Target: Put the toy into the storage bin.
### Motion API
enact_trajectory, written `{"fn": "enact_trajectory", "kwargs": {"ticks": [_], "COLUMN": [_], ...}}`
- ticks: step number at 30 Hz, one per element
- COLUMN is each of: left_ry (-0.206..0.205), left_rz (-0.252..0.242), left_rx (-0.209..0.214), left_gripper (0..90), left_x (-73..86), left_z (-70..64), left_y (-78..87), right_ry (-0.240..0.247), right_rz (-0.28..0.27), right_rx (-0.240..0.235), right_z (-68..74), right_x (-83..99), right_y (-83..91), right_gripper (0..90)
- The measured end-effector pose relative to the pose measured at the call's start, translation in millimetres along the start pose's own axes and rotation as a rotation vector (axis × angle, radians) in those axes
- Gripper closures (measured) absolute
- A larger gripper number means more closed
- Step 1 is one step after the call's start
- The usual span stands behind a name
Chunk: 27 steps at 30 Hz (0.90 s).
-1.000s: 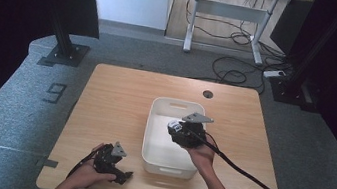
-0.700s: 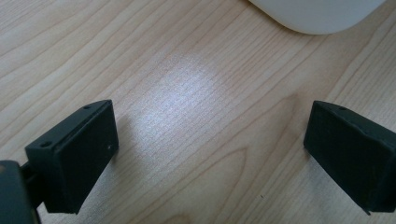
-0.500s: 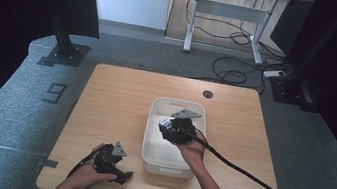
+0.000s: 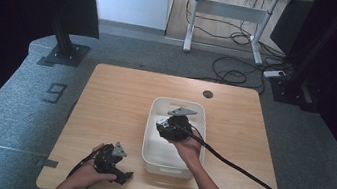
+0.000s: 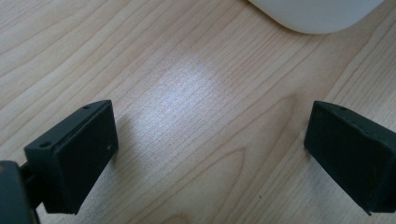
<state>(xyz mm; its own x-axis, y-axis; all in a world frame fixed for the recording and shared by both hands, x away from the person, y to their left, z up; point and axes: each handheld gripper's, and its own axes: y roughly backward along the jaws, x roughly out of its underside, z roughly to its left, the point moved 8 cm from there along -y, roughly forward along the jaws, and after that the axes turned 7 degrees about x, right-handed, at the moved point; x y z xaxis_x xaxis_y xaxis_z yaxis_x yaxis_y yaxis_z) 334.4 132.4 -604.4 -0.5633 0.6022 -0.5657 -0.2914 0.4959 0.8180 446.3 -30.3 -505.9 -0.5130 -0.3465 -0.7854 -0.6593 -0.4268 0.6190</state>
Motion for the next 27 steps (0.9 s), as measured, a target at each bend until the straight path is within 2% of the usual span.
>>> {"fn": "enact_trajectory", "kwargs": {"ticks": [22,27], "left_ry": [0.001,0.000], "left_rz": [-0.002,-0.002], "left_rx": [0.002,0.002], "left_gripper": [3.0,3.0], "left_x": [0.1,0.1], "left_z": [-0.2,-0.2], "left_y": [-0.1,-0.1], "right_ry": [0.000,-0.006], "right_rz": [0.082,0.102], "right_rx": [0.021,0.013], "right_z": [-9.3,-9.7], "right_x": [10.8,14.3], "right_y": [-24.1,-30.4], "right_gripper": [50.1,50.1]}}
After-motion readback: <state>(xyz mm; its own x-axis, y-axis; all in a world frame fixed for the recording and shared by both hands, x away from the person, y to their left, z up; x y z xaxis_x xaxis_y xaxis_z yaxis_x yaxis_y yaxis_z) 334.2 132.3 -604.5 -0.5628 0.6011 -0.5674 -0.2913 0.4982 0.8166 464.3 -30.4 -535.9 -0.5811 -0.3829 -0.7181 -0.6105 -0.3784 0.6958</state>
